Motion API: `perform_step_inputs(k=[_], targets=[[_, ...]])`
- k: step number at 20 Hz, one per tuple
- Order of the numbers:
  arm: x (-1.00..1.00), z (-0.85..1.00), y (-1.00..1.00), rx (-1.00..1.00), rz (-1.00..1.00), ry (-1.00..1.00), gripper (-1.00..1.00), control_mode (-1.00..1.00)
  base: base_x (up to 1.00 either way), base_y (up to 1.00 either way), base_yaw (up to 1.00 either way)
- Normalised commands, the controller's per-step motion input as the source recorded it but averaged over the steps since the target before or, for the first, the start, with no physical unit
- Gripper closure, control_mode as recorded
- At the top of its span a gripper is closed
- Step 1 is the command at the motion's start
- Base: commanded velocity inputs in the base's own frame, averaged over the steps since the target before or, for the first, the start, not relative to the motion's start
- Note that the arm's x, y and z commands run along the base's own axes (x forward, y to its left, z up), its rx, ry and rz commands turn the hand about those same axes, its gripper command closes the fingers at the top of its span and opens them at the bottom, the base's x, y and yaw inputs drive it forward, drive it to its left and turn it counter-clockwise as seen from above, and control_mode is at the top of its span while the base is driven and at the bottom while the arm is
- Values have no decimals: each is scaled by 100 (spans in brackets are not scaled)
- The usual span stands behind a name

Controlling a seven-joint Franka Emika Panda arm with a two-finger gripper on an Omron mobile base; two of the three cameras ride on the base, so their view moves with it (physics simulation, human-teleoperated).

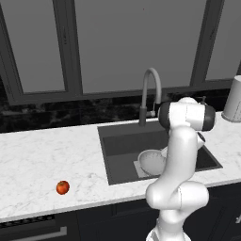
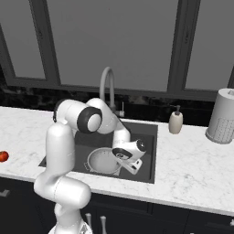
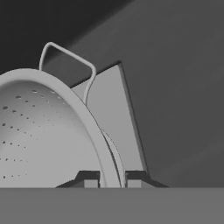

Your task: Put the colander in the sink, put the apple in the colander, and turn on the sink faucet and pour water over the colander.

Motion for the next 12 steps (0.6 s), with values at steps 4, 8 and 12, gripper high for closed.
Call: perform_step_inputs(k=[4,8,12], targets=[[4,-4,0,0,2,0,100,-100,0,0,0],[4,-7,0,0,2,0,-100,-100,0,0,0],[0,-3,2,0,3,0,-100,-100,0,0,0]])
